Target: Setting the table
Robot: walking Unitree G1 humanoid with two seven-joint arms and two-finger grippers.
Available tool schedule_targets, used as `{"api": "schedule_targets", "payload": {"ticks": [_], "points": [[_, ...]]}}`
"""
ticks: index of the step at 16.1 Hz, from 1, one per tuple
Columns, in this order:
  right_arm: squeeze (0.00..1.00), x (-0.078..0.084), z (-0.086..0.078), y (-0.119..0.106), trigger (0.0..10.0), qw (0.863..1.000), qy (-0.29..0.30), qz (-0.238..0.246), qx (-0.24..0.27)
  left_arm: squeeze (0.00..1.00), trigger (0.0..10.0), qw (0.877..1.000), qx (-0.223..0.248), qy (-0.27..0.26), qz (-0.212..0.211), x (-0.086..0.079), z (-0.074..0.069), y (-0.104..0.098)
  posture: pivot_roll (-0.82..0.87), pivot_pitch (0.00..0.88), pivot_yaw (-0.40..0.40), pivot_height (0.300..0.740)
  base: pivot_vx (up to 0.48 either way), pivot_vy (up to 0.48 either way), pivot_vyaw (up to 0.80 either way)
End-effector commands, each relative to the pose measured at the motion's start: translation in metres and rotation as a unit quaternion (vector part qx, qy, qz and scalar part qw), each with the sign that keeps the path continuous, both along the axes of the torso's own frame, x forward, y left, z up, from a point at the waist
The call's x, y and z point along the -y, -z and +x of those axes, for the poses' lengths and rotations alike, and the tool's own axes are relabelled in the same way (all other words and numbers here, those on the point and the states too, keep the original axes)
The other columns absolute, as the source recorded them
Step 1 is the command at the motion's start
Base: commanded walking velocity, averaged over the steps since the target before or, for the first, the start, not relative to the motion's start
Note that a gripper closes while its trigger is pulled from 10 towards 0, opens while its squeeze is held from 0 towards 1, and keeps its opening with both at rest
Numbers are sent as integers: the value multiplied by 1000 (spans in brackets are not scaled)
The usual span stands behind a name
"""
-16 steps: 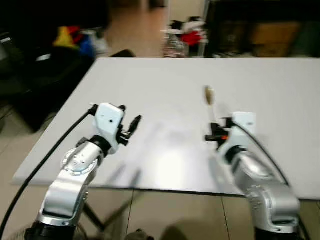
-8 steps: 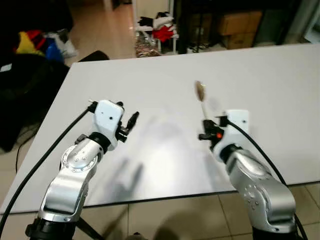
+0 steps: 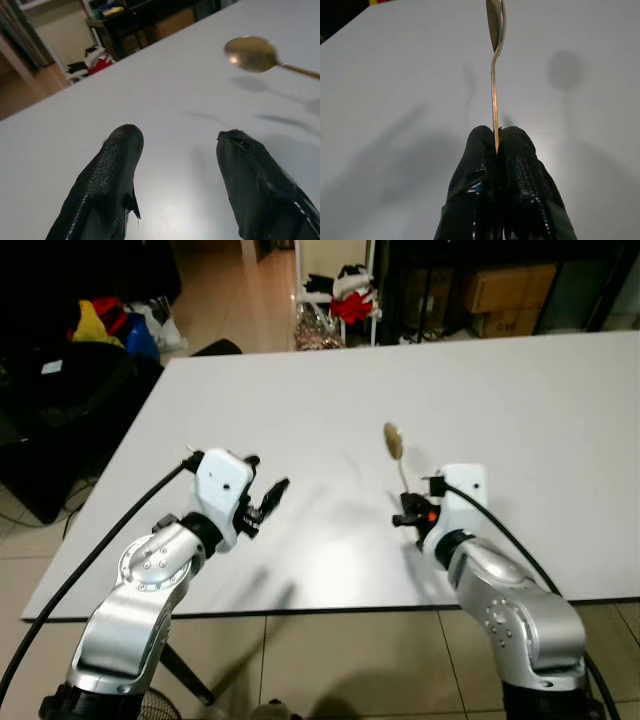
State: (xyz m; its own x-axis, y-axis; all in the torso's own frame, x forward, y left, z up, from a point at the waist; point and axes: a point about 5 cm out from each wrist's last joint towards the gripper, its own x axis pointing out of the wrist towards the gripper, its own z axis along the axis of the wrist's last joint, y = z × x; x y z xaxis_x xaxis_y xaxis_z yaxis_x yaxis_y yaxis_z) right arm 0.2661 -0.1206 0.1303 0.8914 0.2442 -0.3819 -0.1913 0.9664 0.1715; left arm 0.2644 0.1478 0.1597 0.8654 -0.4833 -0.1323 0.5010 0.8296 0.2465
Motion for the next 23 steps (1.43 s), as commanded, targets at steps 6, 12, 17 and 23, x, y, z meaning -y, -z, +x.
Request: {"api": "schedule_targets", "payload": {"ticks": [6,12,17,23], "points": [[0,0,-6,23,10000,996,4,-20,-92,0,10000,990,-111,82,32,4,-26,26,150,0,97,727,0,0,0],[0,6,-8,30,10000,993,26,-30,-114,0,10000,987,-119,103,21,5,-28,21,153,0,97,727,0,0,0],[0,7,-9,32,10000,992,34,-29,-119,0,10000,985,-123,115,19,7,-32,20,154,0,97,727,0,0,0],[1000,11,-6,32,10000,992,44,-37,-115,0,10000,985,-124,121,17,9,-34,21,151,0,97,727,0,0,0]]}}
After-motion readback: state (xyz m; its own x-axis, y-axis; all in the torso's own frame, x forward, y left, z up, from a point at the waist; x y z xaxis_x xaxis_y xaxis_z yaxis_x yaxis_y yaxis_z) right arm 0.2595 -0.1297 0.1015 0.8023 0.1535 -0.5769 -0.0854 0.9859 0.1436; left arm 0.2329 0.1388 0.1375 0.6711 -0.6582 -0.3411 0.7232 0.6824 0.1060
